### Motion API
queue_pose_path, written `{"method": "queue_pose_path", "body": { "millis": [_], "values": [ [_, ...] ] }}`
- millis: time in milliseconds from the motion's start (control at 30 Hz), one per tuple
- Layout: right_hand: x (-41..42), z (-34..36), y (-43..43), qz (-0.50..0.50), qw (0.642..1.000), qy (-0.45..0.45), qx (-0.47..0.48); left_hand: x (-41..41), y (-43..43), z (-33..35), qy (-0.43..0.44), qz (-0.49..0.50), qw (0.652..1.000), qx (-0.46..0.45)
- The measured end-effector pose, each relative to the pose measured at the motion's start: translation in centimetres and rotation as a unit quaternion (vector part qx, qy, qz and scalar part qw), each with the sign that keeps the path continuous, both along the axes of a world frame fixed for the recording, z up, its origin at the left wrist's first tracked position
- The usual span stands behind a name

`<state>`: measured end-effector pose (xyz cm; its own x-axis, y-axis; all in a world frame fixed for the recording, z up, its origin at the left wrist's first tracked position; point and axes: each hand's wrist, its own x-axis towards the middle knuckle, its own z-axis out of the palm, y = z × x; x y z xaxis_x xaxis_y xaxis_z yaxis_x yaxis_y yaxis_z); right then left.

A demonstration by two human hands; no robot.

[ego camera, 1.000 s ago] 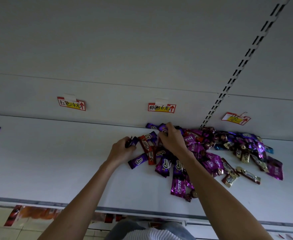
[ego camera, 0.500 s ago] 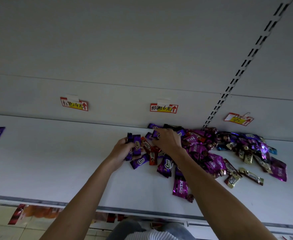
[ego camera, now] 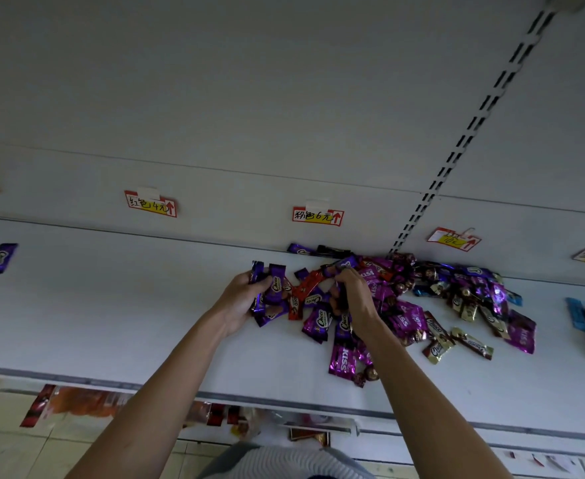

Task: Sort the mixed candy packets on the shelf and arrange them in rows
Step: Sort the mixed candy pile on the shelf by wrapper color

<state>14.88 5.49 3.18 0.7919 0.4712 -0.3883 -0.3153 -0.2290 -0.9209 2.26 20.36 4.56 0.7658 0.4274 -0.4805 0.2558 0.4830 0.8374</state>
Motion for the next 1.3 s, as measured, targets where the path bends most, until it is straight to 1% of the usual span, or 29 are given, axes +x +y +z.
{"method": "queue_pose_path", "body": {
  "millis": [100, 233, 300, 333, 400, 533, 633, 700, 767, 833, 933, 1000, 1100, 1200, 1300],
  "values": [
    [-1.1, 1.6, -0.9, 0.023, 1.0, -0.006, -0.001, -0.7, -1.1, 1.3, 0.011, 0.017, 0.999, 0.027],
    [-3.4, 3.3, -2.3, 0.087, 0.996, -0.01, 0.016, -3.3, -2.1, 2.0, 0.03, -0.003, 0.988, 0.151],
    [-4.9, 4.0, -2.6, 0.111, 0.994, -0.023, -0.005, -5.6, -3.0, 2.4, 0.047, 0.026, 0.98, 0.189],
    [-5.9, 4.5, -2.7, 0.124, 0.991, -0.042, -0.022, -6.9, -3.5, 2.6, 0.054, 0.049, 0.976, 0.204],
    [-7.9, 5.4, -2.2, 0.173, 0.98, -0.091, -0.024, -10.1, -4.6, 3.3, 0.076, 0.103, 0.96, 0.247],
    [-13.2, 6.2, 0.2, 0.311, 0.936, -0.167, 0.009, -17.5, -7.1, 4.7, 0.085, 0.209, 0.933, 0.279],
    [-17.6, 6.4, 2.3, 0.413, 0.895, -0.165, 0.035, -22.9, -9.1, 5.1, 0.119, 0.309, 0.903, 0.273],
    [-20.4, 6.7, 3.6, 0.471, 0.869, -0.144, 0.057, -26.2, -10.1, 5.1, 0.153, 0.377, 0.868, 0.285],
    [-23.1, 6.4, 4.6, 0.529, 0.833, -0.152, 0.059, -29.2, -11.1, 4.8, 0.194, 0.432, 0.828, 0.299],
    [-25.6, 5.8, 5.6, 0.572, 0.803, -0.157, 0.051, -31.7, -11.8, 4.4, 0.228, 0.477, 0.797, 0.293],
    [-29.2, 5.1, 7.5, 0.621, 0.768, -0.149, 0.06, -34.9, -12.1, 3.9, 0.239, 0.549, 0.759, 0.256],
    [-31.5, 4.9, 9.2, 0.641, 0.751, -0.141, 0.077, -37.1, -11.4, 3.7, 0.244, 0.582, 0.736, 0.245],
    [-34.7, 4.5, 12.8, 0.645, 0.747, -0.132, 0.093, -40.8, -9.0, 3.2, 0.244, 0.61, 0.717, 0.234],
    [-38.0, 4.1, 16.8, 0.628, 0.764, -0.113, 0.1, -44.8, -5.3, 3.1, 0.247, 0.617, 0.709, 0.236],
    [-41.2, 4.1, 20.7, 0.62, 0.774, -0.095, 0.086, -48.2, -1.4, 3.5, 0.255, 0.617, 0.706, 0.236]
  ]
}}
